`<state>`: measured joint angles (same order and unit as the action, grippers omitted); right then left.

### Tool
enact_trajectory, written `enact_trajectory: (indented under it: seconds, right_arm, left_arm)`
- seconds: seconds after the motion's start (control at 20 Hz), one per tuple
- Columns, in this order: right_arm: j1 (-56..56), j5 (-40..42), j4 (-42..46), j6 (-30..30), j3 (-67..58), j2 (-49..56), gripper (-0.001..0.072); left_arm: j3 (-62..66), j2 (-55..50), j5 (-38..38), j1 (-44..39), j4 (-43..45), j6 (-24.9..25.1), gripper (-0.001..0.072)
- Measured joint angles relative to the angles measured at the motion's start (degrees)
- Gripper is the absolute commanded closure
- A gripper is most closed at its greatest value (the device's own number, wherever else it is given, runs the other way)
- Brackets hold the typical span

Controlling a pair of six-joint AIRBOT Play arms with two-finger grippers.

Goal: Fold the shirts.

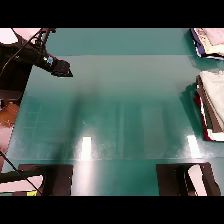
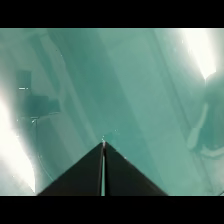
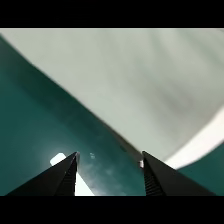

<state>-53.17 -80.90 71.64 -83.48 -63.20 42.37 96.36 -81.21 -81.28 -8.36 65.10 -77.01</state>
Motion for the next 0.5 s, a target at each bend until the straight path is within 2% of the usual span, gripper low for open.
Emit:
enact_trajectory:
  seconds: [0.2, 0.35, 0.4, 0.45, 0.5]
  right_arm:
    - [15.06, -0.33, -12.00, -0.70, -1.16, -0.07, 0.0267]
    - [30.64, -0.72, -17.00, -1.31, -1.40, 3.37, 0.0269]
    - [35.87, -0.59, -17.88, -1.33, -1.44, 4.87, 0.0327]
    - [41.38, 0.00, -18.64, -1.38, -1.49, 6.67, 0.0453]
    - [46.56, 0.76, -19.21, -1.44, -1.55, 8.50, 0.0537]
  left_arm:
    - [0.00, 0.00, -0.24, 0.02, -0.13, -0.48, 0.0682]
    - [0.00, 0.00, 0.35, 0.02, -0.20, -0.74, 0.0682]
    - [0.00, 0.00, 0.63, 0.02, -0.20, -0.85, 0.0682]
    - [0.00, 0.00, 0.96, 0.02, -0.20, -0.87, 0.0682]
    - [0.00, 0.00, 1.33, 0.00, -0.22, -0.90, 0.0683]
